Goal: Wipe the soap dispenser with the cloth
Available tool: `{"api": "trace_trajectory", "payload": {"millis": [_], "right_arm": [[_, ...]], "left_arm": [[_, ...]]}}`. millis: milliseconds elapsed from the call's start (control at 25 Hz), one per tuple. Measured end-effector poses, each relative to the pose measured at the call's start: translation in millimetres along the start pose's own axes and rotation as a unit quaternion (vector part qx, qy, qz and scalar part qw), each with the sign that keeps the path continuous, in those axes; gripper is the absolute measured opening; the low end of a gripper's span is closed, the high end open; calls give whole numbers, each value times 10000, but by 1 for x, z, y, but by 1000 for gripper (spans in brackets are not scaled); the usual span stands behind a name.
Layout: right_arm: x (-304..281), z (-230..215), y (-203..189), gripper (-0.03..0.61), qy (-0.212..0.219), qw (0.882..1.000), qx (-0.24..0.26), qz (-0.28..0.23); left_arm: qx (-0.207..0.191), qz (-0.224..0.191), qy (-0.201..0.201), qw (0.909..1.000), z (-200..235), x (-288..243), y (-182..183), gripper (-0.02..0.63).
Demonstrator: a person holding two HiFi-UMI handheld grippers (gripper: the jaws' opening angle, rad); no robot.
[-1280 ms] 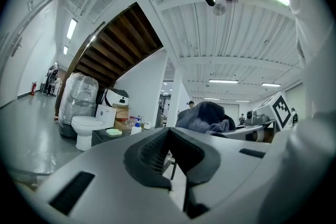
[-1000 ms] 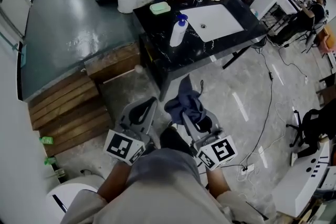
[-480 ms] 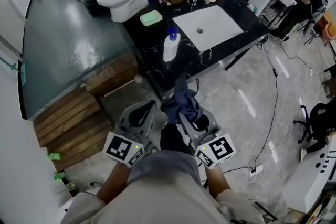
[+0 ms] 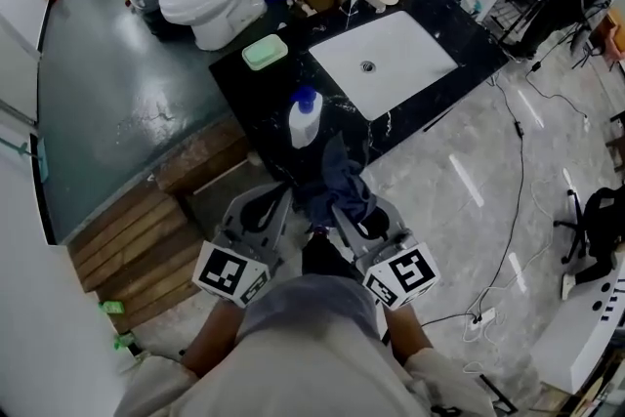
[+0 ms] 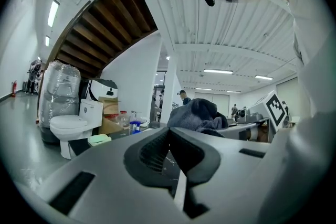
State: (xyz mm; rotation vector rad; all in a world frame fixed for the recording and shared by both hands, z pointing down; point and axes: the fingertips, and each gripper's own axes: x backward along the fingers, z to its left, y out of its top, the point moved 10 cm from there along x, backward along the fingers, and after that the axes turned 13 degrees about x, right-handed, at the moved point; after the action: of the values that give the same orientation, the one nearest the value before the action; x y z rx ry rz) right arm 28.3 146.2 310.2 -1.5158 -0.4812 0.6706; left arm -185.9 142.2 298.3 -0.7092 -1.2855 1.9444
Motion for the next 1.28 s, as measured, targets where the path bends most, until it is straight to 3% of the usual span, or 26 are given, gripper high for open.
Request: {"api": "trace_trajectory", "payload": {"millis": [280,600,880,920,1000,1280], "right_arm": [[-42,-70,2,94,133,9999,-20,-98],[-78,-118,2,94,475,9985,0,-286],[-82,-140,2,94,524,9980,-90,-350],[-83,-141,1,94,525,9980,-117,-339],[-84,-144,-1,94,524,9980,-163,-310],[-88,-147,-8,94,448,9983,-269,-241]], "left_arm": [[-182,111,175,9996,30,-63,11,8],[-783,28,484,9958,48,-103,30,8],[-721,-81,895,9933,64,-105,33,10],[-685,-73,920,9934,66,-105,31,19],[-608,-47,959,9935,70,-106,27,110],[-377,419,749,9956,85,-125,2,164]]}}
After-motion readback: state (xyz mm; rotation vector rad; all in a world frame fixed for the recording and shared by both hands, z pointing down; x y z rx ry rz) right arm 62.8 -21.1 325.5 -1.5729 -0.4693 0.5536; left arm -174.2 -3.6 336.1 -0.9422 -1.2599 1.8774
